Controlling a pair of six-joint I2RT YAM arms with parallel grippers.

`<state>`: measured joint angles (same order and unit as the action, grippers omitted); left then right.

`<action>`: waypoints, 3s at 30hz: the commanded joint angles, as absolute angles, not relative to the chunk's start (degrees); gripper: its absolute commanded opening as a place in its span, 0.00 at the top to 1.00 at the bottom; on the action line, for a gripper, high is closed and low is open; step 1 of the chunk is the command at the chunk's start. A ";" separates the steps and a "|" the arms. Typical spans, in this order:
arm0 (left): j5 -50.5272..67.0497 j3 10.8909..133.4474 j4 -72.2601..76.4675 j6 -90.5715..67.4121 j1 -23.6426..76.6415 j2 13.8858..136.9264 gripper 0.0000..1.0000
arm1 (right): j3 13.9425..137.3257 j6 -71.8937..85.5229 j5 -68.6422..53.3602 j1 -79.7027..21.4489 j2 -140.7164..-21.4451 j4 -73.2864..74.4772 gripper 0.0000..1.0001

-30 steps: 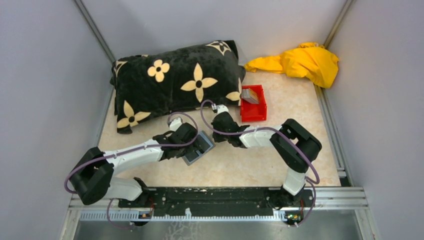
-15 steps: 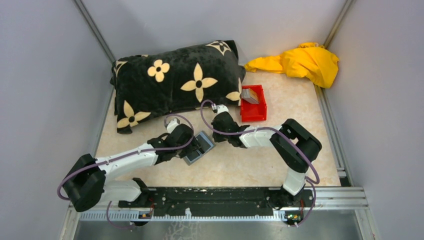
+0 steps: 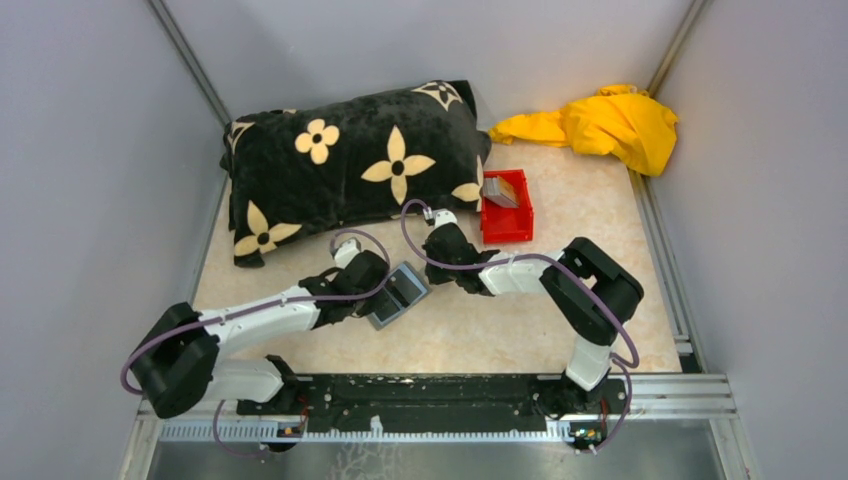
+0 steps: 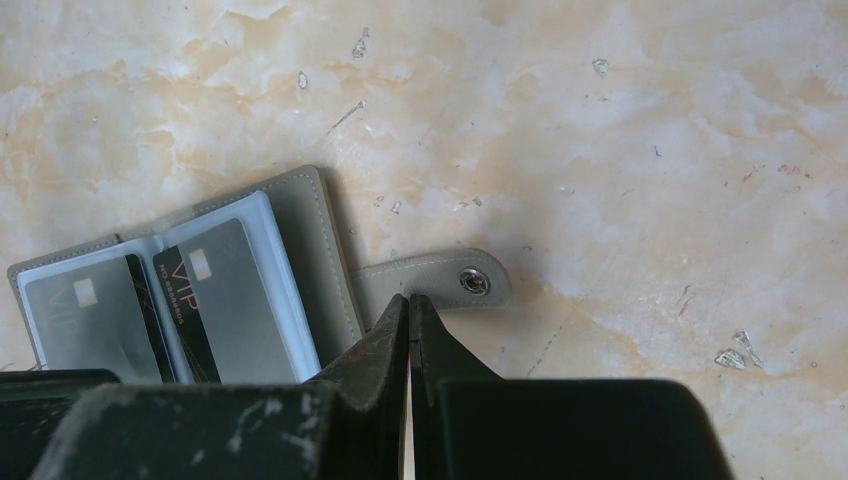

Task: Put the credit cards into the card holder
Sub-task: Insert the credit card into the card holder.

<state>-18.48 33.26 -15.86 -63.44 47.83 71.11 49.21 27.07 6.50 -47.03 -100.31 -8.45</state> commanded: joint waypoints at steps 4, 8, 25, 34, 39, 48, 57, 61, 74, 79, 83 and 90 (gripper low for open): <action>-19.08 35.85 -15.48 -60.41 47.59 76.68 1.00 | 48.87 26.01 8.47 -46.05 -102.70 -6.33 1.00; -19.99 35.67 -14.33 -60.40 47.61 77.13 1.00 | 48.87 26.01 8.33 -46.05 -102.94 -6.44 1.00; -21.36 37.61 -14.10 -60.02 47.64 83.09 1.00 | 48.78 26.07 8.25 -46.01 -103.01 -6.59 1.00; -23.23 32.45 -6.97 -59.68 47.72 76.81 1.00 | 48.69 26.18 7.93 -46.02 -103.34 -6.84 1.00; -23.11 30.56 -2.35 -58.65 47.71 76.14 0.99 | 48.77 26.15 7.79 -46.05 -103.49 -6.76 1.00; -21.97 30.23 -1.28 -58.16 47.94 77.07 0.99 | 48.60 26.28 7.98 -46.05 -103.51 -6.78 1.00; -21.97 27.36 2.03 -57.83 48.32 76.29 0.99 | 48.69 26.25 7.80 -46.05 -103.45 -6.67 1.00; -22.68 26.45 3.78 -57.43 48.73 76.17 0.99 | 48.74 26.19 7.79 -46.05 -103.51 -6.57 1.00; -23.82 26.11 8.00 -56.34 49.09 77.08 0.99 | 48.87 25.84 7.90 -46.04 -103.35 -6.25 1.00; -23.66 26.56 8.78 -56.02 49.18 78.27 1.00 | 48.87 25.84 7.76 -46.04 -103.45 -6.31 1.00; -23.41 26.63 9.54 -56.04 49.18 79.15 1.00 | 48.85 25.86 7.60 -46.05 -103.49 -6.48 1.00; -23.55 27.13 10.70 -56.06 49.25 79.73 1.00 | 48.49 25.93 7.64 -46.05 -103.51 -6.66 1.00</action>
<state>-22.98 26.22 9.04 -56.88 48.86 79.09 49.21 27.07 6.15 -46.72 -100.92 -10.00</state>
